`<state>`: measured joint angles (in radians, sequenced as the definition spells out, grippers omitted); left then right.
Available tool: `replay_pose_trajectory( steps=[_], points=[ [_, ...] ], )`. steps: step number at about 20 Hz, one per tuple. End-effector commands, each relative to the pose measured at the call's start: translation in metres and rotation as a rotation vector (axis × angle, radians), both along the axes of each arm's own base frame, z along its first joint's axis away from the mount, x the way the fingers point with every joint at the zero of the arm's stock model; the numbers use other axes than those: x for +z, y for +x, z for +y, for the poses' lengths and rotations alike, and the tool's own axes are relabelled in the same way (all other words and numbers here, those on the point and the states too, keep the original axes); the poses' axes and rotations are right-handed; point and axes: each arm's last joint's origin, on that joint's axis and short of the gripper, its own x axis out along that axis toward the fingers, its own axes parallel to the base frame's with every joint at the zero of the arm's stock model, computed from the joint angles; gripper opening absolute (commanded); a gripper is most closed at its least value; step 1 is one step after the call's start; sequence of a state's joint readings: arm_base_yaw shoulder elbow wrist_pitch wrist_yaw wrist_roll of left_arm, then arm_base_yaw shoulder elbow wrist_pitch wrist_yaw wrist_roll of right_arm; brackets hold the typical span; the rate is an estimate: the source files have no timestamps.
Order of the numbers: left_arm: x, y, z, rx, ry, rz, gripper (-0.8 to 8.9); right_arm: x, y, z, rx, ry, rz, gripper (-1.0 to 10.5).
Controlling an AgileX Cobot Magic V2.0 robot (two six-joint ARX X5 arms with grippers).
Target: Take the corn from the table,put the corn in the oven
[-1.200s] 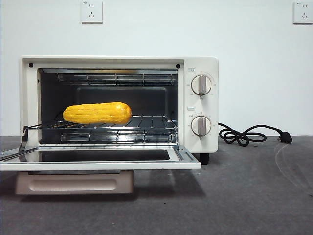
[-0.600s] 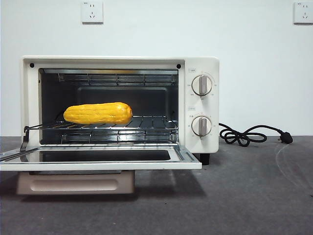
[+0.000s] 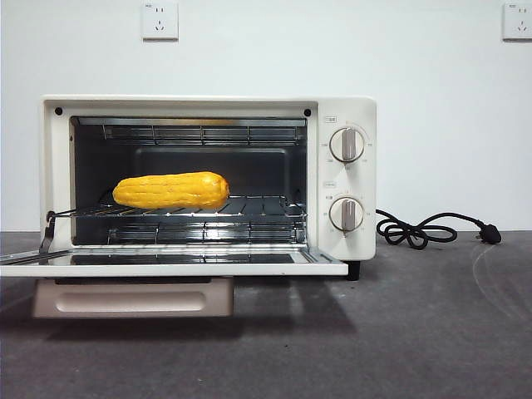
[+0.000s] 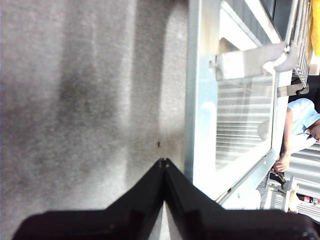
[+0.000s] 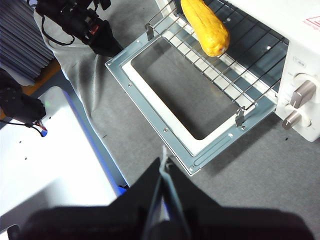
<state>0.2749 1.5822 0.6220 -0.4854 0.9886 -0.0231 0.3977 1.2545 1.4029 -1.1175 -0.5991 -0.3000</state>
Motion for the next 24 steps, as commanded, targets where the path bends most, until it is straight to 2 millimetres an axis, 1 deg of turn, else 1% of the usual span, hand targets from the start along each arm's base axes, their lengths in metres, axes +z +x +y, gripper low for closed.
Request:
replay_pose_trajectory(
  steps=[1,5,8,10,14,17,21,24],
  points=[
    [-0.01,-0.006,-0.009,-0.046,-0.104,0.034,-0.08,-0.004,0.002,0.001,0.007,-0.003,0.004,-0.2],
    [-0.007,-0.008,-0.01,-0.046,-0.108,0.041,-0.08,-0.003,0.003,0.001,0.007,0.001,-0.007,-0.2],
    [0.004,-0.01,-0.01,-0.048,-0.1,0.005,-0.08,-0.003,0.003,0.001,0.012,0.0,-0.012,-0.2],
    [0.018,-0.011,-0.011,-0.043,-0.099,-0.052,-0.08,-0.004,0.005,0.002,0.012,0.001,-0.015,-0.2],
    [0.049,-0.005,-0.01,-0.023,-0.089,-0.145,-0.08,-0.007,0.009,0.004,0.012,-0.002,-0.007,-0.2],
    [0.077,0.004,-0.008,-0.009,-0.072,-0.223,-0.08,-0.009,0.012,0.005,0.012,-0.007,0.004,-0.2],
    [0.118,0.021,-0.003,0.005,-0.041,-0.338,-0.08,-0.01,0.013,0.005,0.012,-0.008,0.006,-0.2],
    [0.139,0.032,-0.003,0.043,0.042,-0.38,-0.08,-0.01,0.013,0.006,0.012,-0.008,0.008,-0.2]
  ],
)
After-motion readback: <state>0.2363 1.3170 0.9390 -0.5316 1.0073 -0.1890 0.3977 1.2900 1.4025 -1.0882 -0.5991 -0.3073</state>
